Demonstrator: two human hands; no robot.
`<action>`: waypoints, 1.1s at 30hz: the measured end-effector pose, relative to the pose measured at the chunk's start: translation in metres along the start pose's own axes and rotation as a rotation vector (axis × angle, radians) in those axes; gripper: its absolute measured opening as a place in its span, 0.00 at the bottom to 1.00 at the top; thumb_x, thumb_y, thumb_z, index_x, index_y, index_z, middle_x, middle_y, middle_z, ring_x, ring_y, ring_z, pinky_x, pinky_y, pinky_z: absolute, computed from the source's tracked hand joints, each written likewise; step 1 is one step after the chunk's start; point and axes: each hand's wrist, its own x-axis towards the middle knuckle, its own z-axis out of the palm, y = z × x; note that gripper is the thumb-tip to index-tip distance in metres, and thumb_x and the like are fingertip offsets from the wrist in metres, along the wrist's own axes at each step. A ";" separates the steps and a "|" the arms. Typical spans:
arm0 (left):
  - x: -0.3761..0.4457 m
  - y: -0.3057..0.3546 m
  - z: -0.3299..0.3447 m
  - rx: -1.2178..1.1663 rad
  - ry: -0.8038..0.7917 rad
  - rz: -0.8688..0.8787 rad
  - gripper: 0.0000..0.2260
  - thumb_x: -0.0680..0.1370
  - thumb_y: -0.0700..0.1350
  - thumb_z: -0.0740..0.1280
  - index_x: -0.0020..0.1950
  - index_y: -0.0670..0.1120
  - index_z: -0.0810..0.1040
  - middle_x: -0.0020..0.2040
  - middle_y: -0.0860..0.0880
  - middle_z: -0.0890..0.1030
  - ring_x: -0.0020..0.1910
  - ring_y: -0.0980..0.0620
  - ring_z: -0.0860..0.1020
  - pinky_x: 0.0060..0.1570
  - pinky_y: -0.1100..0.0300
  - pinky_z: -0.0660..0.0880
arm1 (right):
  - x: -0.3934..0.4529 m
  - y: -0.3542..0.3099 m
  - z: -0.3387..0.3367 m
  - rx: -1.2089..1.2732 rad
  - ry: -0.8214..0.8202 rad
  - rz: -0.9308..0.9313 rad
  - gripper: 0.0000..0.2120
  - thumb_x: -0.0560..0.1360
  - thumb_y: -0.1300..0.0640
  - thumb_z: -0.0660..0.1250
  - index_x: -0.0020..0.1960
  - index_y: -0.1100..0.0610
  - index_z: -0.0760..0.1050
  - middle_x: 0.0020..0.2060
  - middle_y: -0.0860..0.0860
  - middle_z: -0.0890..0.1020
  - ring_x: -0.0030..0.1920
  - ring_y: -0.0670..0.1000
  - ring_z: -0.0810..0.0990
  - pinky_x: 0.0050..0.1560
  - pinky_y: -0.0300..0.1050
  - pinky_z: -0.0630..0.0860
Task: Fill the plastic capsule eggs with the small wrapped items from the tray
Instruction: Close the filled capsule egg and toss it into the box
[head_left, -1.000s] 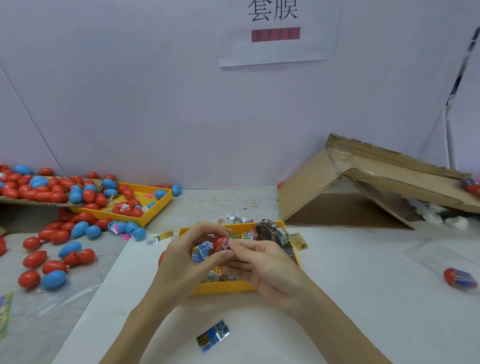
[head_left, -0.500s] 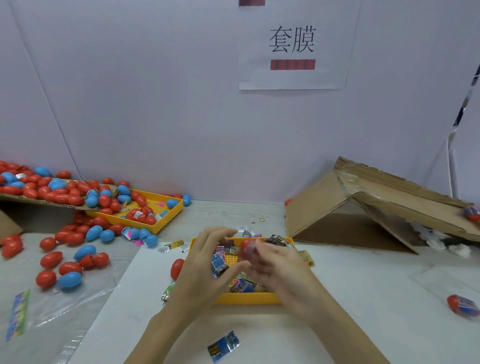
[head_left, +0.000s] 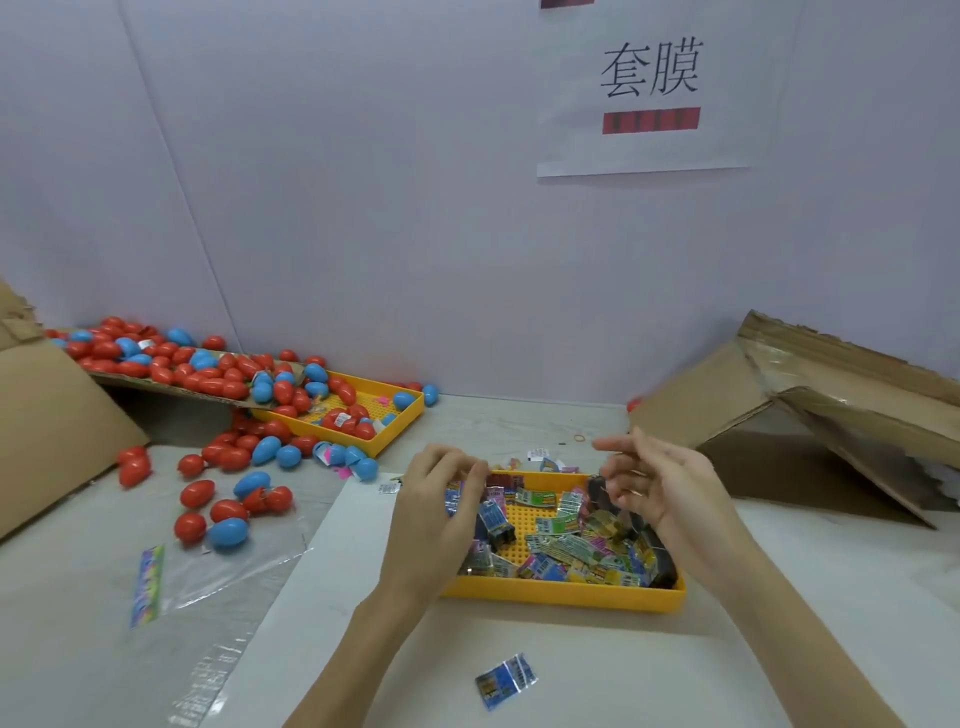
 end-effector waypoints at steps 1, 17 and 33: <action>0.000 -0.005 -0.001 -0.008 0.015 -0.053 0.09 0.83 0.49 0.64 0.50 0.47 0.81 0.49 0.54 0.77 0.52 0.58 0.76 0.47 0.71 0.72 | -0.004 0.008 0.006 -0.082 -0.016 -0.024 0.19 0.86 0.55 0.57 0.54 0.65 0.83 0.35 0.58 0.82 0.32 0.51 0.80 0.31 0.39 0.77; 0.141 -0.125 -0.036 0.765 -0.252 -0.340 0.16 0.86 0.48 0.55 0.61 0.40 0.78 0.62 0.38 0.78 0.59 0.40 0.75 0.58 0.47 0.72 | -0.011 0.045 0.025 -0.719 -0.096 -0.198 0.16 0.85 0.52 0.59 0.44 0.52 0.80 0.27 0.52 0.82 0.23 0.46 0.76 0.29 0.39 0.77; 0.140 -0.130 -0.036 1.083 -0.315 -0.166 0.18 0.84 0.56 0.58 0.59 0.42 0.78 0.58 0.40 0.77 0.58 0.41 0.74 0.59 0.48 0.70 | -0.009 0.051 0.025 -0.817 0.011 -0.308 0.13 0.84 0.53 0.62 0.43 0.48 0.81 0.32 0.46 0.82 0.34 0.47 0.81 0.38 0.44 0.79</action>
